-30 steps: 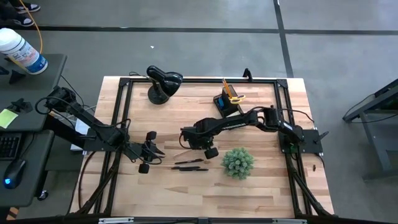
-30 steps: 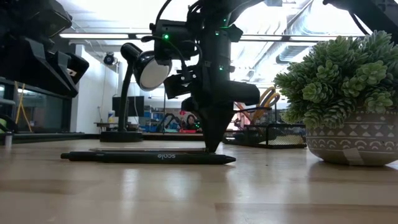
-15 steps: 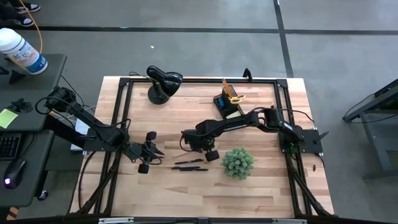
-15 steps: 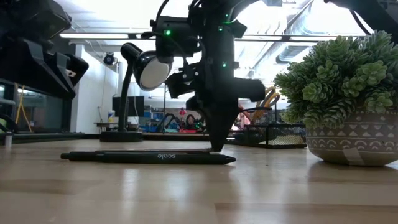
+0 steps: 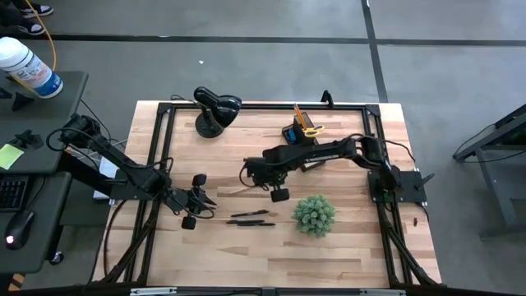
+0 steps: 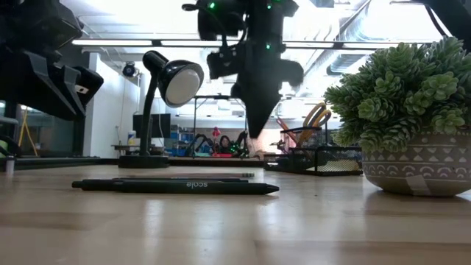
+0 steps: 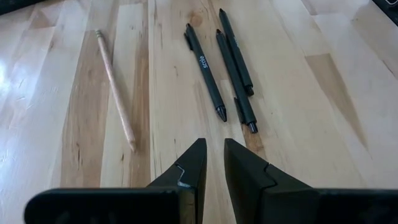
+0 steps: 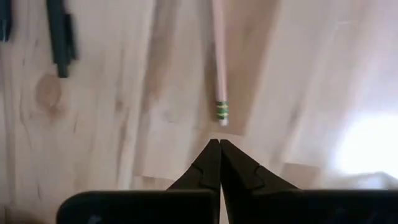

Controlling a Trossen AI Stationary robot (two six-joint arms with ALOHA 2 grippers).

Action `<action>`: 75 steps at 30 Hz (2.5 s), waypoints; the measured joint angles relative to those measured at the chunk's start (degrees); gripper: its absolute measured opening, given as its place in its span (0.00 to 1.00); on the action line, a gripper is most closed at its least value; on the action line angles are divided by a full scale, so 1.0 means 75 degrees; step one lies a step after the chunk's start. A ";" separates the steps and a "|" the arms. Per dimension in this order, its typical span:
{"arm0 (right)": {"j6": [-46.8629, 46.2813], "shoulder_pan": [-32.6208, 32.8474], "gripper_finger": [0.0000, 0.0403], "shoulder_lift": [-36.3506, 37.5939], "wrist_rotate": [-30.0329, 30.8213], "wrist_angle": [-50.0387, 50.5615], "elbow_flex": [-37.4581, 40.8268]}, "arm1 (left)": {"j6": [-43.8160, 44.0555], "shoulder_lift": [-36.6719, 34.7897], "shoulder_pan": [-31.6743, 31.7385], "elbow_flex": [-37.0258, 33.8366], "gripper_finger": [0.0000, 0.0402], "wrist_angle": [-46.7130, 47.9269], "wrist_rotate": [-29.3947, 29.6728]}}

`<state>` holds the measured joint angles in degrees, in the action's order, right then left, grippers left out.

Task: Pick and place office supplies into organizer
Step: Put the white pencil into the desk organizer

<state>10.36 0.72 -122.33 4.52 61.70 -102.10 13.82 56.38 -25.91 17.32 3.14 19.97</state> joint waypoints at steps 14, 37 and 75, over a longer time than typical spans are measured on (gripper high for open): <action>0.0111 -0.0556 0.03 0.0186 -0.0850 0.0043 -0.0012 | -0.0003 0.0000 0.0000 0.0000 0.11 0.0006 0.0010; 0.0684 -0.1003 0.21 0.1228 -0.1669 -0.3646 0.3451 | 0.0851 -0.0001 0.0001 0.0000 0.11 -0.0029 0.0114; 0.2437 -0.1024 0.21 0.1371 -0.1854 -0.5351 0.4237 | 0.2854 -0.0003 0.0003 0.0000 0.11 -0.0009 0.1032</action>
<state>28.64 -6.96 -112.05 -9.39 21.57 -70.32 35.23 56.36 -25.89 17.32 3.07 27.70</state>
